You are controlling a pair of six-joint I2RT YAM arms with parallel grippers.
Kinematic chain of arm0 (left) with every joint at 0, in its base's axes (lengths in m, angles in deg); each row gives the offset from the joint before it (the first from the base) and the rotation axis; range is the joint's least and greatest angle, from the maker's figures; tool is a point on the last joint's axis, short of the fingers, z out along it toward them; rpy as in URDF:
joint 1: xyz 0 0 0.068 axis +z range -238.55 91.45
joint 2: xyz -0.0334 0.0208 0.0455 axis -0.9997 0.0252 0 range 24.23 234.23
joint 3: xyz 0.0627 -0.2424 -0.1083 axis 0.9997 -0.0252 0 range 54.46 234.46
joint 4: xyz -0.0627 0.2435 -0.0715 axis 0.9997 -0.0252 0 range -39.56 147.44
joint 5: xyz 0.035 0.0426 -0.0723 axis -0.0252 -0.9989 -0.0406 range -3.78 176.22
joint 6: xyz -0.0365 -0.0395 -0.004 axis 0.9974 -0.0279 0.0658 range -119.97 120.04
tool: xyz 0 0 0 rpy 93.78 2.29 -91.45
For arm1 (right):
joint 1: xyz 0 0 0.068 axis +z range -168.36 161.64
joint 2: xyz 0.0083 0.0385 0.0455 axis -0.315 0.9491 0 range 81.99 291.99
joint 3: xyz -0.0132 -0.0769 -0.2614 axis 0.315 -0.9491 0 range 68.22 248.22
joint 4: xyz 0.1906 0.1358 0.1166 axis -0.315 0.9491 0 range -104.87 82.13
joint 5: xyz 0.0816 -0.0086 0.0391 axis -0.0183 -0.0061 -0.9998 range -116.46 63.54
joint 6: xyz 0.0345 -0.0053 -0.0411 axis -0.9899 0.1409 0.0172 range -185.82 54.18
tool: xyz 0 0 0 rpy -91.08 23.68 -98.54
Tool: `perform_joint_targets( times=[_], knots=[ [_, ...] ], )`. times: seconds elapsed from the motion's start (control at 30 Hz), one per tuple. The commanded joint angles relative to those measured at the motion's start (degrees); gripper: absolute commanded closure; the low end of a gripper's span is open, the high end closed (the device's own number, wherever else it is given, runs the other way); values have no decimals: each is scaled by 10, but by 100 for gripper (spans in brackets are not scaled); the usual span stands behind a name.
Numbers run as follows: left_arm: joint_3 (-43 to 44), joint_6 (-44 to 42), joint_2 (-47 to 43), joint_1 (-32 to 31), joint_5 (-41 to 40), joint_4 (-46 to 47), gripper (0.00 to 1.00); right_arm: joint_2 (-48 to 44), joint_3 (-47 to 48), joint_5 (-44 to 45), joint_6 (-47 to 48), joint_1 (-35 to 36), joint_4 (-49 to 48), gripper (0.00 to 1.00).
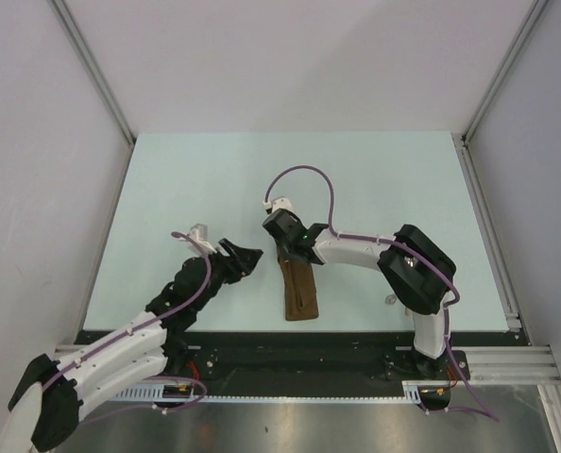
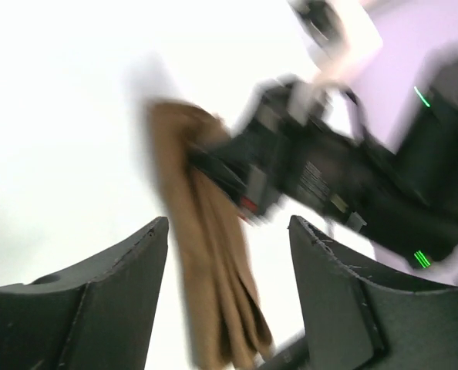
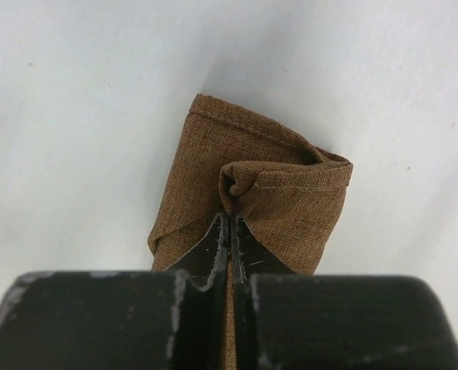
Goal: Fold the napkin into a case and place the utensils inside
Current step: Fold the 2/3-rectangle-folded napkin at the center of the board.
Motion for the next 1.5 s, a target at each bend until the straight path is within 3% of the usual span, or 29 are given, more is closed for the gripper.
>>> perform_joint_targets(
  times=[0.0,0.07,0.17,0.27,0.47,0.7,0.9,1.03,1.17,1.33,1.47],
  knots=[
    [26,-22,25,71,-11,-87,34,-14,22,21,-30,2,-13,100],
    [31,-14,58,109,23,-50,35,-21,12,28,-42,5,-34,100],
    [46,-27,133,145,82,18,46,-25,-6,32,-66,11,-65,100],
    [92,-58,214,170,143,29,54,-31,-32,13,-82,11,-116,100],
    [111,-73,288,182,211,80,65,-45,-88,11,-67,13,-203,88],
    [133,-89,349,182,270,105,65,-59,-114,35,-8,21,-233,82],
    [179,-125,398,182,277,55,61,-56,-100,61,23,31,-215,80],
    [179,-115,429,182,274,64,61,-40,-84,82,30,36,-198,100],
    [171,-88,449,179,263,82,74,-51,-89,100,39,42,-202,100],
    [131,-41,443,150,229,117,78,-59,-93,87,54,38,-206,100],
    [146,-11,508,119,241,139,81,-58,-97,76,56,35,-210,100]
  ],
)
